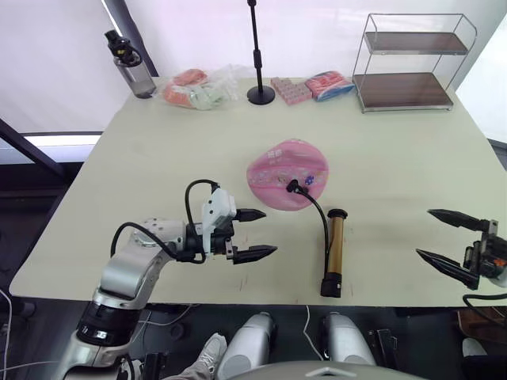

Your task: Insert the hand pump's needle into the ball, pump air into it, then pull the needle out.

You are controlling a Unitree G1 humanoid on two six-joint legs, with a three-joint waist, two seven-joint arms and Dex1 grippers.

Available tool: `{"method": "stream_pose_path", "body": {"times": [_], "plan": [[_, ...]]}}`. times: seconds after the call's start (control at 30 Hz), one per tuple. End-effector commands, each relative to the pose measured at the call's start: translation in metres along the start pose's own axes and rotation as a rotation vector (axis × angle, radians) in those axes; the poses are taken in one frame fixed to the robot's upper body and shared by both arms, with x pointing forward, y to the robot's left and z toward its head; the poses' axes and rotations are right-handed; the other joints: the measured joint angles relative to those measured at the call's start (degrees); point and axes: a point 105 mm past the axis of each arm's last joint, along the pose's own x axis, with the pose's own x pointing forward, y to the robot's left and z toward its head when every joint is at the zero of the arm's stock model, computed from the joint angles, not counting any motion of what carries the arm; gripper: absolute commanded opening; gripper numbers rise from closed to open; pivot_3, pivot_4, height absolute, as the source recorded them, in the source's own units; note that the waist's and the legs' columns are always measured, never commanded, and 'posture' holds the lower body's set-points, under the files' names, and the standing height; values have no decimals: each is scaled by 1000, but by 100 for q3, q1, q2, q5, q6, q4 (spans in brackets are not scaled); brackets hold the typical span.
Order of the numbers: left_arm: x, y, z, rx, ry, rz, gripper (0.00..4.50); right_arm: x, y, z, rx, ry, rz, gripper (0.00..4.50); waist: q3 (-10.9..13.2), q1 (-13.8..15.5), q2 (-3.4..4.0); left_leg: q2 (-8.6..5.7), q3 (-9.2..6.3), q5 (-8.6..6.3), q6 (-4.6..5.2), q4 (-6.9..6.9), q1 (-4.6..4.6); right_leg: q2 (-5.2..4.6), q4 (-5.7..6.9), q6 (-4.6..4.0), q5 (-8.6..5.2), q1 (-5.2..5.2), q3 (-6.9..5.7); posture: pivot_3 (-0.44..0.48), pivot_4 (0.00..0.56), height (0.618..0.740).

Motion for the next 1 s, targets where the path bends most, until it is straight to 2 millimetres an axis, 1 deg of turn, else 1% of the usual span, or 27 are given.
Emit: {"method": "stream_pose_path", "body": {"times": [0.03, 0.1, 0.17, 0.23, 0.33, 0.43, 0.53, 0.6, 0.67, 0.77, 1.0], "plan": [[25, -20, 5, -33, -40, -29, 4476, -4, 7, 12, -54, -9, 26, 4500, -1, 32, 2, 0, 4, -1, 2, 0, 1, -2, 0, 0, 0, 1, 1, 0, 150, 736], [39, -30, 6, -69, -49, -43, 4476, -6, 10, 12, -50, -1, 34, 4500, 0, 36, 0, -1, 4, -3, 4, 1, -1, -5, -2, 1, 0, 1, 3, 0, 150, 736], [48, -36, 7, -96, -55, -49, 4476, -8, 13, 12, -46, 6, 39, 4500, 0, 29, -1, -1, 4, -3, 6, 1, -2, -5, -2, 1, 0, 0, 3, 0, 150, 736], [61, -37, 8, -123, -31, -34, 4476, -10, 15, 12, -44, 14, 44, 4500, -2, 30, 3, -1, 5, -3, 6, 1, 0, -4, -1, 1, 0, 0, 2, 0, 150, 736], [72, -36, 6, -121, 18, -10, 4476, -10, 17, 11, -43, 16, 47, 4500, -1, 18, 2, -1, 16, -4, 7, 3, 3, -3, 1, 2, 0, 0, 2, 0, 150, 736], [94, -37, 7, -117, 56, 5, 4476, -8, 19, 11, -40, 13, 49, 4500, -1, 30, 2, 1, 29, -8, 16, 4, 7, 3, 3, 4, 1, 1, 7, 0, 150, 736], [107, -38, 6, -152, 85, 28, 4476, -7, 21, 10, -38, 10, 52, 4500, -1, 24, -1, 0, 45, -2, 15, 8, 6, 13, 0, 9, 4, 0, 17, 0, 150, 736], [118, -42, 2, -148, 130, 38, 4476, -5, 22, 10, -38, 6, 52, 4500, 0, 25, -1, 0, 50, -4, 17, 8, 7, 13, 0, 10, 4, 0, 21, 0, 150, 736], [127, -50, 0, -138, 167, 25, 4476, -4, 23, 10, -37, 4, 52, 4500, -1, 26, 0, 0, 49, -4, 18, 8, 7, 13, 1, 10, 3, 0, 21, 0, 150, 736], [135, -55, -4, -146, 207, 26, 4476, -4, 25, 10, -39, 3, 52, 4500, -1, 32, -1, 0, 51, -5, 20, 8, 5, 13, -1, 10, 3, -1, 23, 0, 150, 736], [146, -56, -13, -121, 287, 58, 4476, -4, 28, 9, -34, 2, 51, 4500, -1, 29, 1, 0, 55, -5, 19, 9, 7, 13, 1, 11, 3, 0, 26, 0, 150, 736]]}}
